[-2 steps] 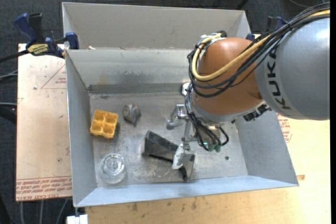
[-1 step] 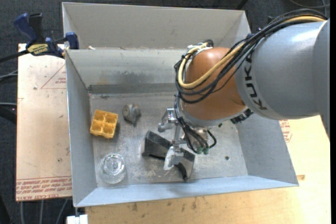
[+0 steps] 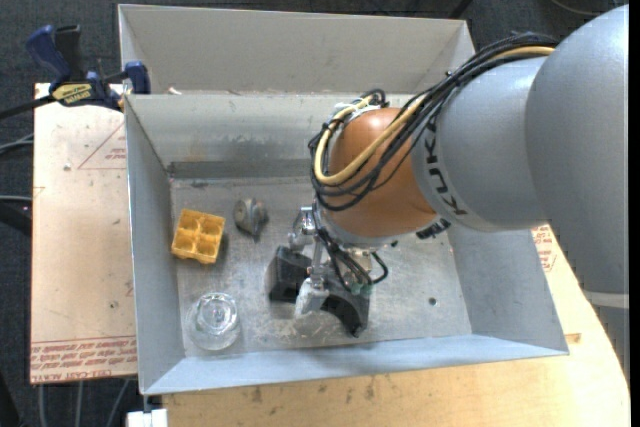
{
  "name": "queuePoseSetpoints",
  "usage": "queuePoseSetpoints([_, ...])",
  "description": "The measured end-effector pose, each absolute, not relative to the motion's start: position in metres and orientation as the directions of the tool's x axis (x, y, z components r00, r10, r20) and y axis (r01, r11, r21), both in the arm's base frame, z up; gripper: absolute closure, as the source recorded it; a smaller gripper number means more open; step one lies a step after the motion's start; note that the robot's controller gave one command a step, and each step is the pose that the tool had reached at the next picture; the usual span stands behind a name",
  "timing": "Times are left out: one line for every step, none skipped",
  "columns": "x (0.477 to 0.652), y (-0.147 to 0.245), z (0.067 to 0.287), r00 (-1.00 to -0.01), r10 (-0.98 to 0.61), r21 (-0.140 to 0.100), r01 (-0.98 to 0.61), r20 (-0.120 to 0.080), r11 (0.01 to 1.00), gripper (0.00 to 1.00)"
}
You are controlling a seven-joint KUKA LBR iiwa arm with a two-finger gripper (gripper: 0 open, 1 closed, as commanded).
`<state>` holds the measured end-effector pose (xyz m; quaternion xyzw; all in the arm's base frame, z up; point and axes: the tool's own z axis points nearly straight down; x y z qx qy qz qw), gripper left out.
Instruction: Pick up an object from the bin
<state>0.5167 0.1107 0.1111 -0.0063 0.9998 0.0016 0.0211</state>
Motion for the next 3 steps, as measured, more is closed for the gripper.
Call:
queuePoseSetpoints([0.504,0.113,0.098,-1.000,-0.018,0.001,-0.018,0.001,1.000,1.00])
queuePoseSetpoints([0.504,0.113,0.098,-1.000,-0.018,0.001,-0.018,0.002,1.000,1.00])
queuePoseSetpoints([0.500,0.129,0.250,-0.980,-0.198,0.001,-0.198,-0.004,0.980,1.00])
